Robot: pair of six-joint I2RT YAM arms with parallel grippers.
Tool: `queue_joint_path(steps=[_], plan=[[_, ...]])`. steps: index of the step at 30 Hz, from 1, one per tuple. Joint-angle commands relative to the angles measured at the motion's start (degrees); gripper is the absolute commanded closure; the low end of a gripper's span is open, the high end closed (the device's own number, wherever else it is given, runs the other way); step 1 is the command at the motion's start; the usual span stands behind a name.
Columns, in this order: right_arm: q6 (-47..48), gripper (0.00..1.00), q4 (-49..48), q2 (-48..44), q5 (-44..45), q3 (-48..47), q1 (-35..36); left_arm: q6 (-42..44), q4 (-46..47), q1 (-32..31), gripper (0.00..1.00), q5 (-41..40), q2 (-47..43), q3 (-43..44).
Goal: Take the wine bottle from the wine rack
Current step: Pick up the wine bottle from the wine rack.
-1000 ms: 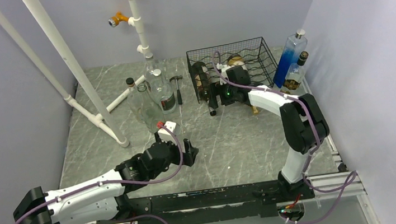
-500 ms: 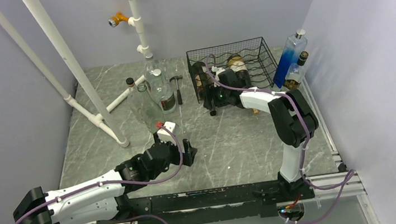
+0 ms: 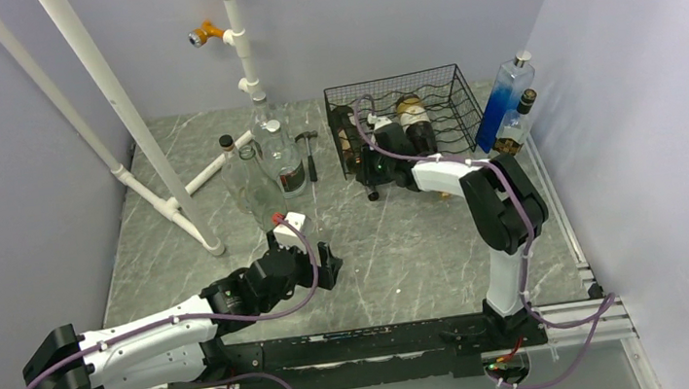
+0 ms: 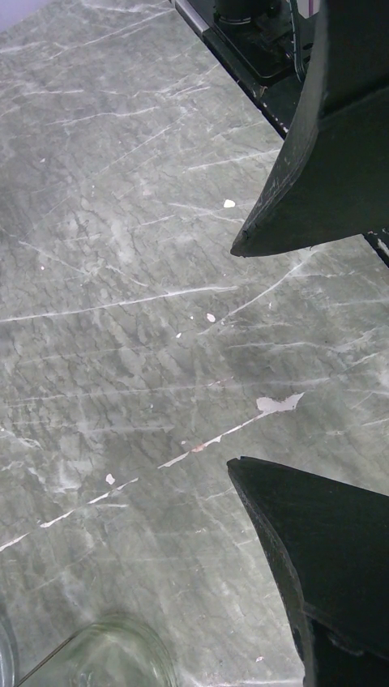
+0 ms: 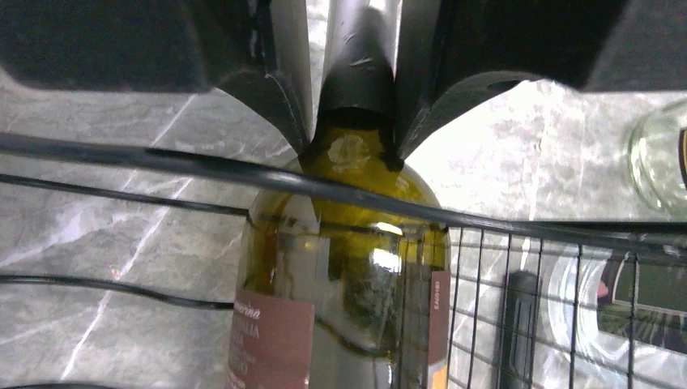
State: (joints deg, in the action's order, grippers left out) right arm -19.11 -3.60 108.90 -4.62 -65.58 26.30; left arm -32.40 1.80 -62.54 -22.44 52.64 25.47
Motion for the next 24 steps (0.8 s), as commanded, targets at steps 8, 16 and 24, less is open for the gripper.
queue_joint_path(steps=[8, 16, 24], plan=[[-1.63, 0.93, -5.04, -2.45, -1.46, 3.28, 0.23, -0.71, 0.43, 0.23, 0.01, -1.84, -1.23, -0.92], [-0.51, 1.0, -4.67, -9.87, -3.04, 7.84, 0.18, -0.73, 0.14, 0.23, 0.01, -1.91, -2.04, -1.18], [2.35, 1.0, -1.86, -17.58, -6.29, 12.44, 0.11, -0.74, 0.55, 0.23, 0.01, -1.74, -2.37, -1.6]])
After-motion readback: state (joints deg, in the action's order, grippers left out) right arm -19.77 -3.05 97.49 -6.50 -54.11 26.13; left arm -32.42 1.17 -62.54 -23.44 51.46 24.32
